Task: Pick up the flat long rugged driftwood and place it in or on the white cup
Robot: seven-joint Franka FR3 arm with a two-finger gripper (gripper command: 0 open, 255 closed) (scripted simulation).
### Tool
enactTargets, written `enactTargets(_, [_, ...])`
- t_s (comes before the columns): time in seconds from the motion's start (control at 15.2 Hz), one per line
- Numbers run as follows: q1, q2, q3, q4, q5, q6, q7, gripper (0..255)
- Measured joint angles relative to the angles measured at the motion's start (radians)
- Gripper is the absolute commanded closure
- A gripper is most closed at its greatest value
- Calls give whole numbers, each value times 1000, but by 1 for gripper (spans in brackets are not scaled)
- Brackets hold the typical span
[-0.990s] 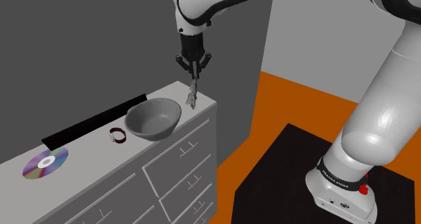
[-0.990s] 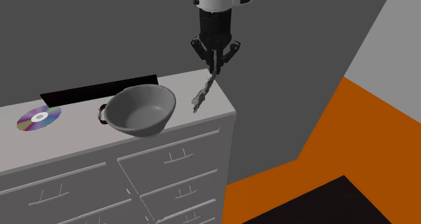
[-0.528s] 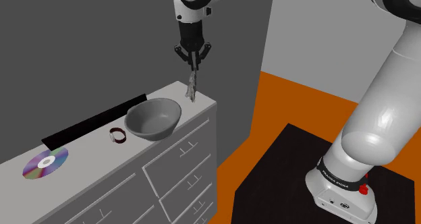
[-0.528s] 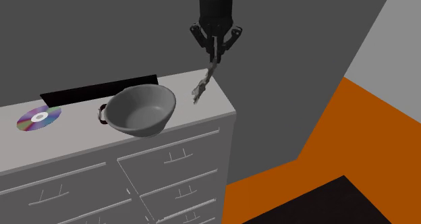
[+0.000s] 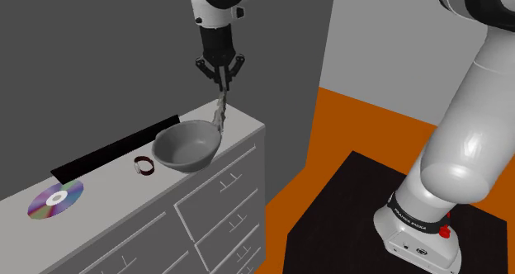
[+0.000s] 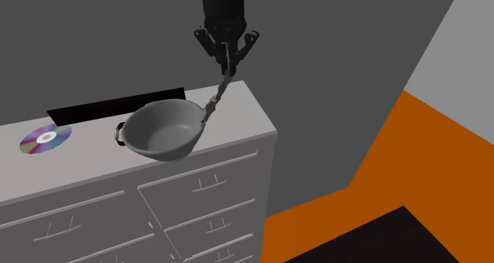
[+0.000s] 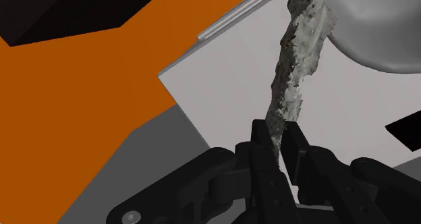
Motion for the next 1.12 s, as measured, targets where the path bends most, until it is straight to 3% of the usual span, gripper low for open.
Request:
enactTargets(0.53, [134, 151, 87, 184, -73, -56, 216, 255])
enactTargets(1.12, [145, 161, 90, 93, -84, 47, 252, 255])
